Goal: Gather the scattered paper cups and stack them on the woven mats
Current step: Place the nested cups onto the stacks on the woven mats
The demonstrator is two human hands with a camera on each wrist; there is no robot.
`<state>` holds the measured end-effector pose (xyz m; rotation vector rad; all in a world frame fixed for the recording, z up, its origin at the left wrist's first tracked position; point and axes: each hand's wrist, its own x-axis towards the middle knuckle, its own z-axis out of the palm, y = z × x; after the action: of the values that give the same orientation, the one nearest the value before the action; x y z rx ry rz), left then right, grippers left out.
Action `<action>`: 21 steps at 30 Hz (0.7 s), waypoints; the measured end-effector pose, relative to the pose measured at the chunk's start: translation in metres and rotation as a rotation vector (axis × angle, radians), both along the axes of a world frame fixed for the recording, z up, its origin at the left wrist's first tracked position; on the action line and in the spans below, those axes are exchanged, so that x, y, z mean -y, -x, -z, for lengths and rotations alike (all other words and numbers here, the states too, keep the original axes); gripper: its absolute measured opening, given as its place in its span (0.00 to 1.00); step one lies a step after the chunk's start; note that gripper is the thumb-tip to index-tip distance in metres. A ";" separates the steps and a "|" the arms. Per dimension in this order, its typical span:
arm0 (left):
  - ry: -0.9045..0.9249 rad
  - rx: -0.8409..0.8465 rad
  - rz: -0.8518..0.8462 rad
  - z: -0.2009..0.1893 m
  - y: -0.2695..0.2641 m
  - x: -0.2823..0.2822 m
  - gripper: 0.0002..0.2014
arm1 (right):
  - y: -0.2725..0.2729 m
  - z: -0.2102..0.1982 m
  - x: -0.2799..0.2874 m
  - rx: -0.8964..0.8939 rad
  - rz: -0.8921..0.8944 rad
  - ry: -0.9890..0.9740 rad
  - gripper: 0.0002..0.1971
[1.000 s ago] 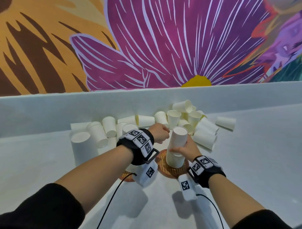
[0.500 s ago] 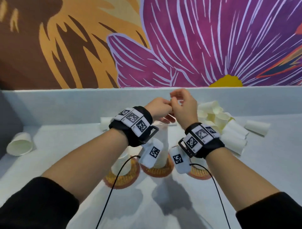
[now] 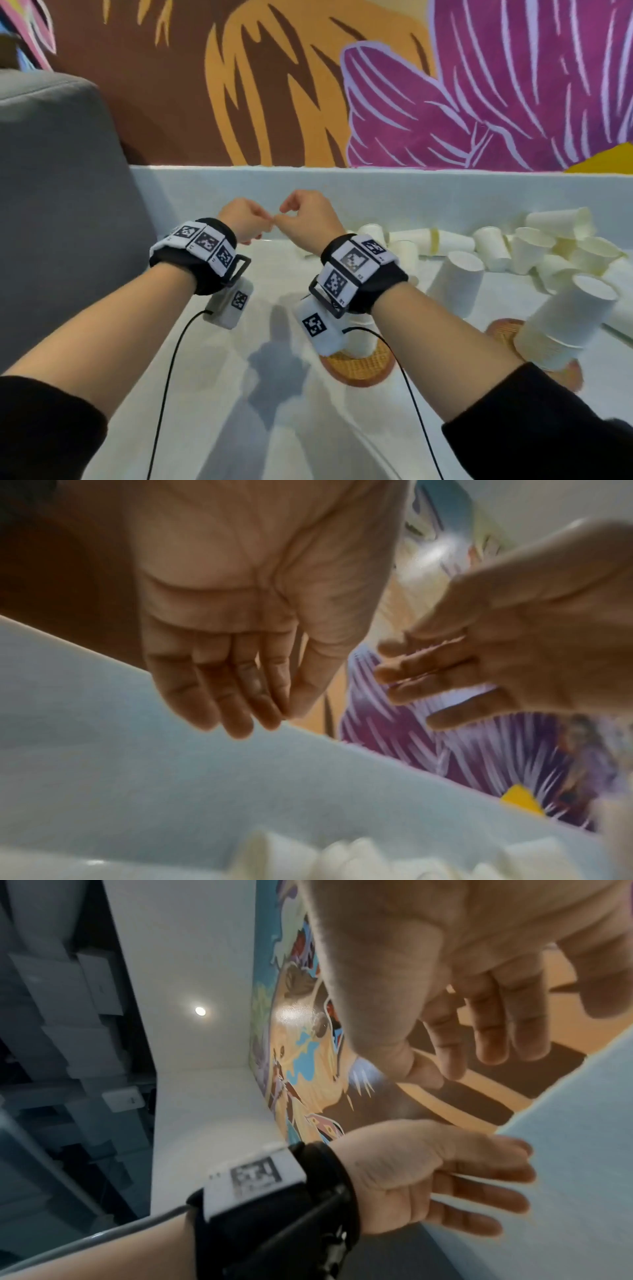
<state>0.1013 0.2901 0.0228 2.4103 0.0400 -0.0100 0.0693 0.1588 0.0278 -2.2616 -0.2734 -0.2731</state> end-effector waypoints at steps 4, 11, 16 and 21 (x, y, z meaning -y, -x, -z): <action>-0.251 -0.054 -0.075 0.043 -0.030 -0.069 0.11 | -0.019 0.025 -0.036 -0.184 0.000 0.135 0.17; -0.636 -0.163 -0.051 0.100 -0.072 -0.141 0.23 | -0.064 0.081 -0.054 -0.387 0.101 0.342 0.21; -0.766 -0.190 0.023 0.117 -0.094 -0.155 0.27 | -0.095 0.103 -0.050 -0.451 0.173 0.516 0.25; -0.832 -0.192 0.123 0.120 -0.113 -0.152 0.31 | -0.121 0.112 -0.043 -0.441 0.231 0.580 0.26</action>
<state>0.2144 0.4420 -0.0976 3.2309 -0.0222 -0.3432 0.1907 0.2015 -0.0844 -2.8500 0.1681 0.2236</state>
